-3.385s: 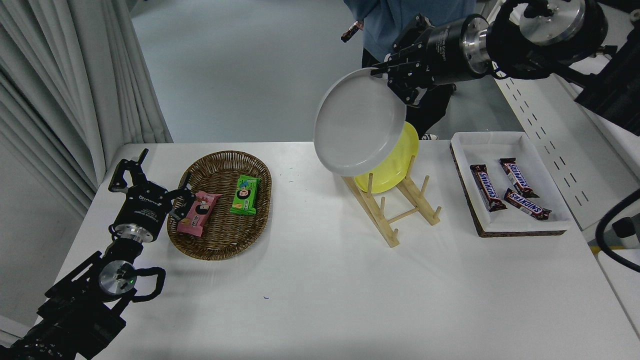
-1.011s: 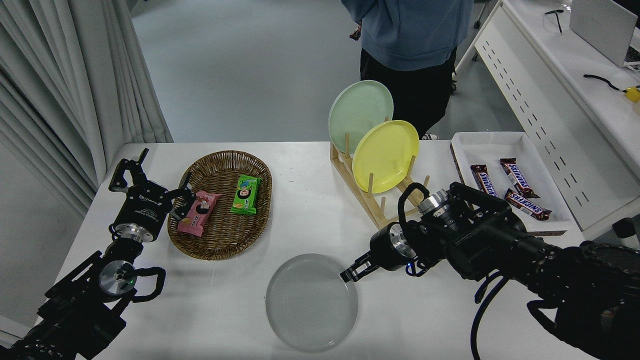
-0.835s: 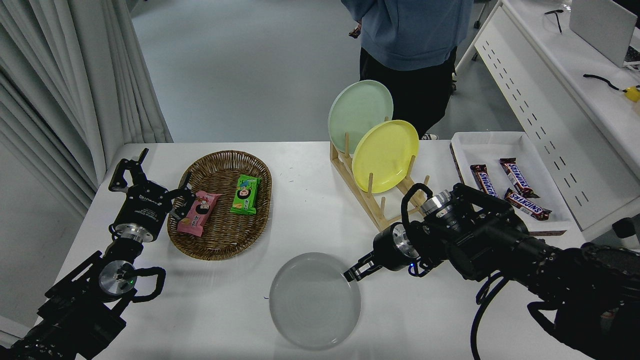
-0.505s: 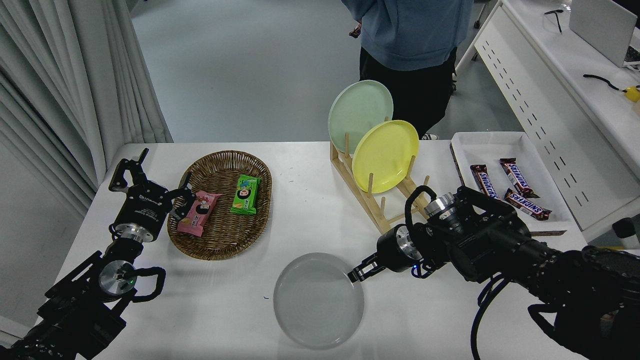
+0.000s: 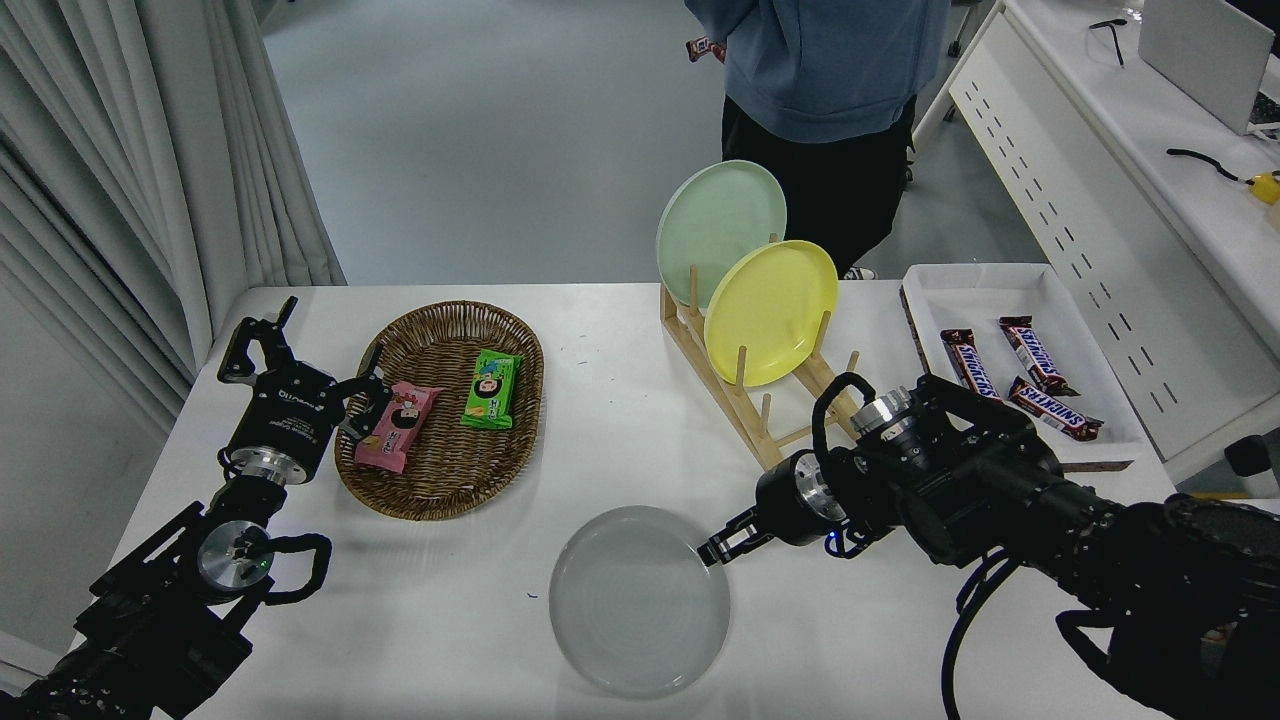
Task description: Place the plate on the table
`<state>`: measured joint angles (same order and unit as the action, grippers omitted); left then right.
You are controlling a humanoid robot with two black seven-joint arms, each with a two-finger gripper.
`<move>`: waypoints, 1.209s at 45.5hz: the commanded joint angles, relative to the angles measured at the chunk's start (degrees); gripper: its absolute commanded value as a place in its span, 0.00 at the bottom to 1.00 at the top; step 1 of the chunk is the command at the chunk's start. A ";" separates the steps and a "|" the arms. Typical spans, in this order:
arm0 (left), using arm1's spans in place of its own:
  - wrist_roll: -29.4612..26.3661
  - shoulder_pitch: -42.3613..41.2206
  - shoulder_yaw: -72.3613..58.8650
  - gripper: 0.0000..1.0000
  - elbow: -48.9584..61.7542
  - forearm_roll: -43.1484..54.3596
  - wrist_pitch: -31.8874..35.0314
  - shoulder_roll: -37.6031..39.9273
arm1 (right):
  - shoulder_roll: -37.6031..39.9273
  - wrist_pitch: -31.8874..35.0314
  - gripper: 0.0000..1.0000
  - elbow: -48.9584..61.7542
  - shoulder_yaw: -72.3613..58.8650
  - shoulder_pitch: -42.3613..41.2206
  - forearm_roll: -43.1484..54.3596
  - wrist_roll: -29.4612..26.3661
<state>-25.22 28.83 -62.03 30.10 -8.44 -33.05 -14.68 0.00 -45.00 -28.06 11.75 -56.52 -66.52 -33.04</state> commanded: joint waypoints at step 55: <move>0.00 0.00 -0.02 1.00 0.05 0.00 0.00 0.00 | 9.31 18.19 0.99 -22.83 3.27 -6.67 30.81 0.08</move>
<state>-25.22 28.83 -62.04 30.09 -8.44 -33.05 -14.68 6.19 -36.64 -45.36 12.41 -60.30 -54.45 -33.21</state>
